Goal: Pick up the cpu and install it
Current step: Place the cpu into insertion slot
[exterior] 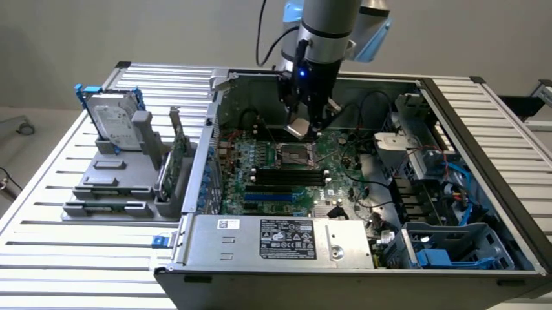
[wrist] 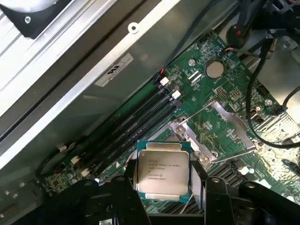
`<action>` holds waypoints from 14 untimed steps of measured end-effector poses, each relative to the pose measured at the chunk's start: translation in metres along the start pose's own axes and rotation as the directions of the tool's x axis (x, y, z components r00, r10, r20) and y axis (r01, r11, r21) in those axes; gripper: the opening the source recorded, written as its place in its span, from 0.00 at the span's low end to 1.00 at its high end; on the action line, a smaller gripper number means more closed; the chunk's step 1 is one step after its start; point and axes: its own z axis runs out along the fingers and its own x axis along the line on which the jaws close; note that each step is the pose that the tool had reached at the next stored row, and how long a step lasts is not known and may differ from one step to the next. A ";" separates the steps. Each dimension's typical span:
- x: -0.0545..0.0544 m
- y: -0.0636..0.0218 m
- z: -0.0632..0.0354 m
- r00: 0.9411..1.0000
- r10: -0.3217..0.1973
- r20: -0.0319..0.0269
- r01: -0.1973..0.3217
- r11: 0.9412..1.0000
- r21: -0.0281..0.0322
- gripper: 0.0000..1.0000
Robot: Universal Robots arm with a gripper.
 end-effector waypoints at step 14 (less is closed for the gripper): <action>-0.002 -0.0010 0.0200 0.968 0.251 0.008 -0.251 0.968 -0.027 0.54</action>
